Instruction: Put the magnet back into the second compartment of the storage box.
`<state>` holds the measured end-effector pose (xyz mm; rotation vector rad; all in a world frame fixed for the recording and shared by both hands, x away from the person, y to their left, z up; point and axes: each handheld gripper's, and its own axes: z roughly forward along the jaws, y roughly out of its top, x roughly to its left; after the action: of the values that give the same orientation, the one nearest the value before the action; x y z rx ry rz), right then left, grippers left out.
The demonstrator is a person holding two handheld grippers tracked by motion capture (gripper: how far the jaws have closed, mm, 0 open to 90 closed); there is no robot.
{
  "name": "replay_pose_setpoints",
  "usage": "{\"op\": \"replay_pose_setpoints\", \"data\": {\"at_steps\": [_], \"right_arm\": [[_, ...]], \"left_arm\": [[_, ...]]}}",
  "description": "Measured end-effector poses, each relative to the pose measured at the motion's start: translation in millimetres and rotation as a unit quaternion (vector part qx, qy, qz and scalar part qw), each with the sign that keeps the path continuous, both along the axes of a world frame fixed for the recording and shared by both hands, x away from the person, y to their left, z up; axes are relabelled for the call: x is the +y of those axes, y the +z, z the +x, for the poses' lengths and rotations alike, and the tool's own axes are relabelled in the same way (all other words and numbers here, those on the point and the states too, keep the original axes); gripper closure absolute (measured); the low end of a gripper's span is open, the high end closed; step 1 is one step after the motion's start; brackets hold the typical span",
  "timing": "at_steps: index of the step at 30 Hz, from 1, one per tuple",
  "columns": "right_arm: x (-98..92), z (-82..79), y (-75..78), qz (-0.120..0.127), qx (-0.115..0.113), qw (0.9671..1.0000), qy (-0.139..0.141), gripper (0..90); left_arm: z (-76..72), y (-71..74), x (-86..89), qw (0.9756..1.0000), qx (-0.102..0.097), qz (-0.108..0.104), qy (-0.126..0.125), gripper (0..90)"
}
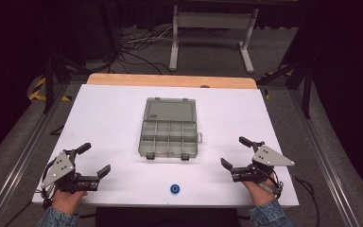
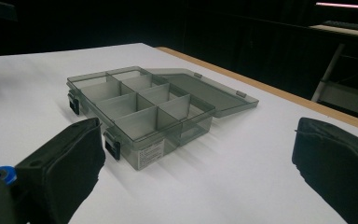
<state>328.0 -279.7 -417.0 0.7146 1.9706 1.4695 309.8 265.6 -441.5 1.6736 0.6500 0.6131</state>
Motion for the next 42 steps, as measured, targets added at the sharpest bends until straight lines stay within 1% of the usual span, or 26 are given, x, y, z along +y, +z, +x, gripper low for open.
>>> {"op": "replay_pose_setpoints", "data": {"at_steps": [2, 4, 10, 14, 19, 24, 29, 31, 32, 35, 37, 38, 42], "right_arm": [[0.6, 0.5, -0.1, 0.000, 0.000, 1.0000, 0.003, 2.7], [1.0, 0.7, -0.3, -0.001, 0.001, 1.0000, 0.003, 2.7], [0.6, 0.8, -0.1, -0.003, -0.001, 1.0000, -0.002, 2.7], [0.9, 0.9, -0.2, -0.003, 0.001, 1.0000, -0.002, 2.7], [0.7, 1.4, 0.5, -0.003, -0.002, 1.0000, -0.001, 2.7], [1.4, 1.4, 1.0, -0.003, 0.003, 1.0000, -0.001, 2.7], [7.3, 3.6, 3.4, -0.001, 0.006, 1.0000, 0.005, 2.7], [10.8, 5.2, 5.6, 0.008, 0.006, 0.9999, 0.014, 2.7], [12.4, 5.5, 6.5, 0.010, 0.008, 0.9998, 0.015, 2.7], [20.8, 6.6, 9.6, 0.015, 0.010, 0.9994, 0.028, 2.7], [25.6, 7.3, 10.8, 0.018, 0.010, 0.9991, 0.037, 2.7], [28.5, 7.7, 11.5, 0.021, 0.011, 0.9989, 0.041, 2.7], [40.6, 8.2, 15.8, 0.019, 0.012, 0.9981, 0.057, 2.7]], "left_arm": [[0.0, 0.2, 0.6, 1.0000, 0.001, 0.003, 0.000, 0.6], [0.3, 0.1, 0.0, 1.0000, -0.001, 0.001, 0.001, 0.6], [0.6, -0.1, -0.5, 1.0000, 0.000, 0.004, -0.002, 0.6], [-0.7, 0.4, -0.9, 1.0000, -0.002, -0.001, 0.000, 0.6], [-0.3, -0.2, -1.6, 1.0000, -0.002, 0.004, -0.002, 0.6], [-0.8, 0.0, -1.7, 1.0000, 0.000, 0.006, -0.002, 0.6], [-1.3, -0.8, -1.4, 1.0000, -0.001, 0.002, -0.002, 0.6], [-1.5, -0.6, -1.1, 1.0000, 0.000, 0.004, -0.002, 0.6], [-1.5, -0.5, -1.1, 1.0000, 0.000, 0.005, -0.002, 0.6], [-1.4, 0.0, -1.4, 1.0000, -0.002, 0.005, -0.003, 0.6], [-1.3, 0.3, -1.5, 1.0000, -0.001, 0.007, -0.002, 0.6], [-1.3, 0.0, -2.0, 1.0000, 0.000, 0.004, -0.001, 0.6], [-0.9, -0.2, -2.1, 1.0000, 0.001, 0.007, -0.004, 0.6]]}}
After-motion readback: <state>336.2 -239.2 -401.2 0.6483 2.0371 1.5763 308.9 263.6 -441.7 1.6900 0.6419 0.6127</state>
